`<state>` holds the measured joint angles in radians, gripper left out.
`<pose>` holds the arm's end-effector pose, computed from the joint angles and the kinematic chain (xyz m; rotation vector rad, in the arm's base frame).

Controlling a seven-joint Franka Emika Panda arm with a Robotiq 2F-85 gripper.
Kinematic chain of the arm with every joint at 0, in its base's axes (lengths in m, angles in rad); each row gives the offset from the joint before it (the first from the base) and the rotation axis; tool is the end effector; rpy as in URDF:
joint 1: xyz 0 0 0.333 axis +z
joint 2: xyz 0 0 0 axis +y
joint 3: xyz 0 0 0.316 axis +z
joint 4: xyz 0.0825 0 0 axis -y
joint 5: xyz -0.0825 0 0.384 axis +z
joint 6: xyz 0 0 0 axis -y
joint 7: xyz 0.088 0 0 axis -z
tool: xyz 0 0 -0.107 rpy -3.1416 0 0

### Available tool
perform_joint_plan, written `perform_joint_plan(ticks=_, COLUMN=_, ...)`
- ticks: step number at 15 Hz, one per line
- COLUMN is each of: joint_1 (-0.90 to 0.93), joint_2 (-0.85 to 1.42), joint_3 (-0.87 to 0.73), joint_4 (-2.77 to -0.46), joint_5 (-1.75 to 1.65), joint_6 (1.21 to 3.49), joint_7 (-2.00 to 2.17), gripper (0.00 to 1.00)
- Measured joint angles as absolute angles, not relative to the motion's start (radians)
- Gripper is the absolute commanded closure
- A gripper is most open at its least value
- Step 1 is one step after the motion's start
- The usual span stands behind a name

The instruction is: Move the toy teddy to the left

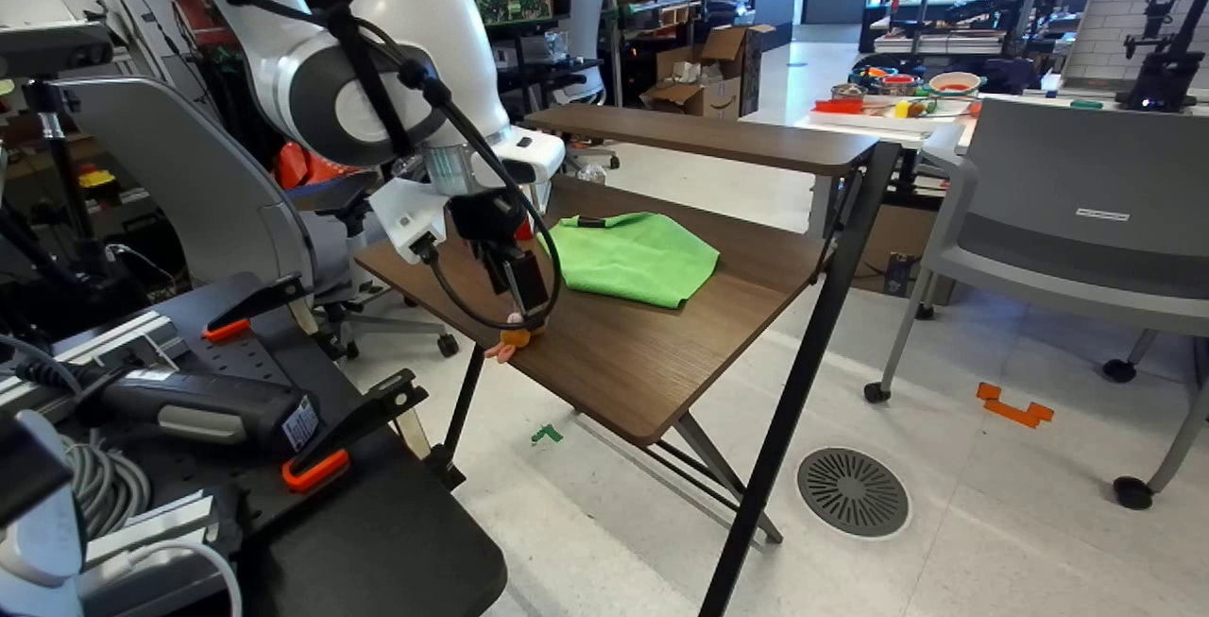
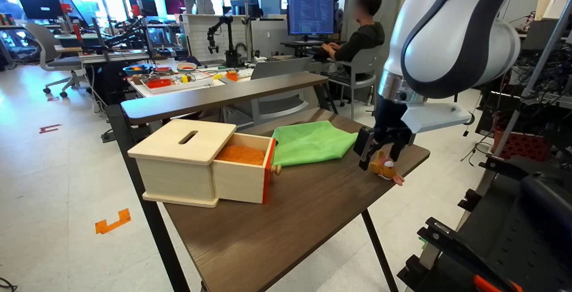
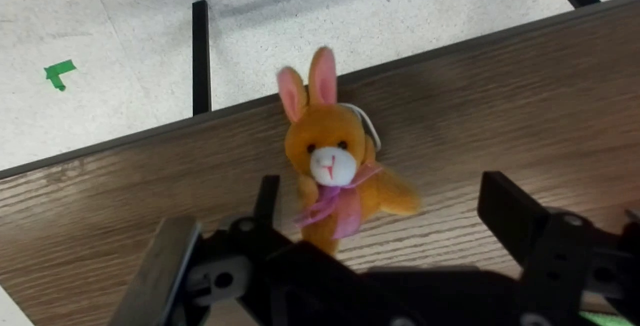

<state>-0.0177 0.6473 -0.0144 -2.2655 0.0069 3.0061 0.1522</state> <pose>0.5211 -0.0179 0.0817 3.1227 -0.2940 0.1470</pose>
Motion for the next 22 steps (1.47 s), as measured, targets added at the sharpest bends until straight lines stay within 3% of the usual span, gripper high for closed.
perform_joint_plan(ticks=7, joint_1=-0.019, joint_2=0.704, joint_3=-0.005, joint_4=-2.208, joint_5=0.007, joint_6=3.006, joint_7=0.149, gripper=0.81)
perform_joint_plan(ticks=10, joint_1=-0.019, joint_2=0.693, joint_3=0.007, joint_4=-2.217, joint_5=0.007, joint_6=3.006, joint_7=0.145, gripper=0.99)
perform_joint_plan(ticks=17, joint_1=-0.015, joint_2=0.591, joint_3=0.058, joint_4=-2.294, joint_5=0.007, joint_6=3.006, joint_7=0.131, gripper=0.97)
perform_joint_plan(ticks=22, joint_1=-0.025, joint_2=0.520, joint_3=0.186, joint_4=-2.309, joint_5=0.064, joint_6=3.006, joint_7=0.127, gripper=0.97)
